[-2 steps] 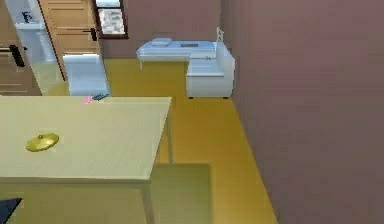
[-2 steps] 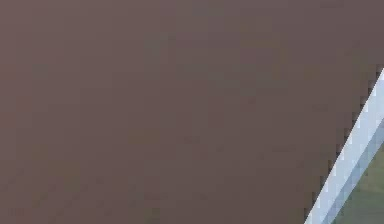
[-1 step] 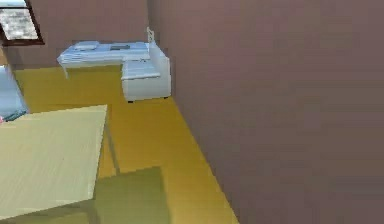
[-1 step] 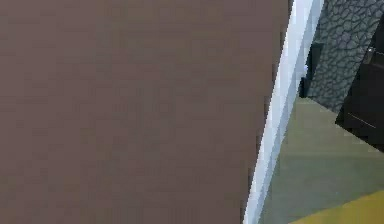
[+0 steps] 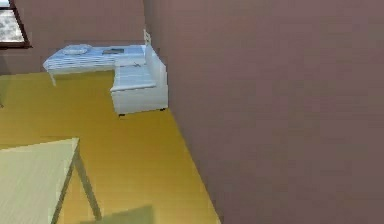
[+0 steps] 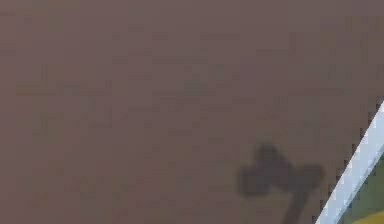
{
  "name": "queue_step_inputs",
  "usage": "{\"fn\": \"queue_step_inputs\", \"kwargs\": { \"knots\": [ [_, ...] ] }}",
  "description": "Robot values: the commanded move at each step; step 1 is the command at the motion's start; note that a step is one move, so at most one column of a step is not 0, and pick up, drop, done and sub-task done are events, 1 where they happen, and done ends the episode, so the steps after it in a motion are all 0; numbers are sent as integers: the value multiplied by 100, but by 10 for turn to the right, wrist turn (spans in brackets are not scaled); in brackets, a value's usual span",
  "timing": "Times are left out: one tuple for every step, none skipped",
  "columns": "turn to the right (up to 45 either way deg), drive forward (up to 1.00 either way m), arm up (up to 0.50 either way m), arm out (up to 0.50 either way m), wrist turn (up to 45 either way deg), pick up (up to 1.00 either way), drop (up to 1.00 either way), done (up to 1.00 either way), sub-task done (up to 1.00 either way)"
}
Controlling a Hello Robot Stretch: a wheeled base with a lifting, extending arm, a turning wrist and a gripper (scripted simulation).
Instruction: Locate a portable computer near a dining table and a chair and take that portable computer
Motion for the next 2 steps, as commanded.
{"fn": "queue_step_inputs", "kwargs": {
  "knots": [
    [-150, 0, 0, 0, 0, 0, 0, 0, 0],
    [0, 100, 0, 0, 0, 0, 0, 0, 0]
  ]
}}
